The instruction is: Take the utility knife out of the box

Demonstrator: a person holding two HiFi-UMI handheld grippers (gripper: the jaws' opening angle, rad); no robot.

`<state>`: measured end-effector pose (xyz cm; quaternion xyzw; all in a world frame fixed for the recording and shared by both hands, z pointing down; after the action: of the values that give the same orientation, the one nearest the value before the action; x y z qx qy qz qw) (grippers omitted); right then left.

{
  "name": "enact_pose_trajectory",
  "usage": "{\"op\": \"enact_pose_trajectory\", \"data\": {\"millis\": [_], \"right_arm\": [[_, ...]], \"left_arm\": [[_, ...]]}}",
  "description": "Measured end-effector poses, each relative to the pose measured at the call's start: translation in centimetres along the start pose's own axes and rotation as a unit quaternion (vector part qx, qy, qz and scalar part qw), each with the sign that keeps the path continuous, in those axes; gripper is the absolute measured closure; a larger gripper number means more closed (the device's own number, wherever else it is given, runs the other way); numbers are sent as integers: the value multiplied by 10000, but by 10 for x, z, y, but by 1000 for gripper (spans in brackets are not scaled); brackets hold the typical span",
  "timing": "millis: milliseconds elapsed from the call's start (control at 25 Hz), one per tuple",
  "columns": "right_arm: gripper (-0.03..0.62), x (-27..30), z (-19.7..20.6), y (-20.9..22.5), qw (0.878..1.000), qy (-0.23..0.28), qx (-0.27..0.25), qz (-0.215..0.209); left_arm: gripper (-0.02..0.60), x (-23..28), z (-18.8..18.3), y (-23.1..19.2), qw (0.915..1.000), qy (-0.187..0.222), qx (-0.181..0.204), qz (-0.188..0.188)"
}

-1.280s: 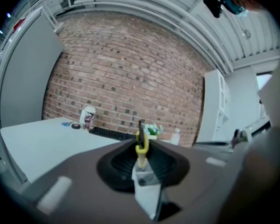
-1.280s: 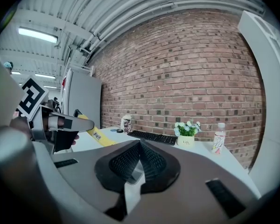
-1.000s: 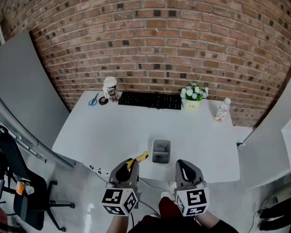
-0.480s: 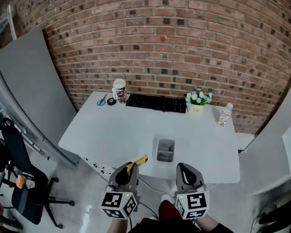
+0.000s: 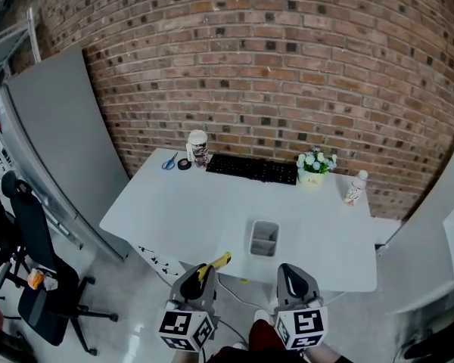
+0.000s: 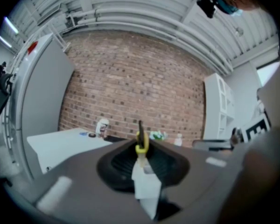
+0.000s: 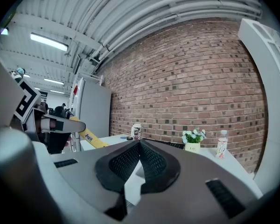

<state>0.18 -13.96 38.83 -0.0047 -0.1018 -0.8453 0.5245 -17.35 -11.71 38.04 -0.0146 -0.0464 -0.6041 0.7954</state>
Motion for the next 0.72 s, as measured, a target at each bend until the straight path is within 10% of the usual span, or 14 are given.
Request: {"op": "enact_pose_trajectory", "data": {"millis": [720], "right_arm": [[586,-32,7,-32,9989,85,88,-454]], "left_arm": [[520,-51,1,14,9996,73,188,-177]]}}
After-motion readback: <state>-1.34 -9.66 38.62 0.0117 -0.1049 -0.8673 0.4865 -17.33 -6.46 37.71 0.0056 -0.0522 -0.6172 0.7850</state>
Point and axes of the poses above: the fingertips, and each gripper's own axes: x forward along the fingers, y to its right, z out of its underside, the point moved 1 cm from there along -x, backward along the fingers, and after that the axes turned 12 degrees about x, right-handed, at the moved point
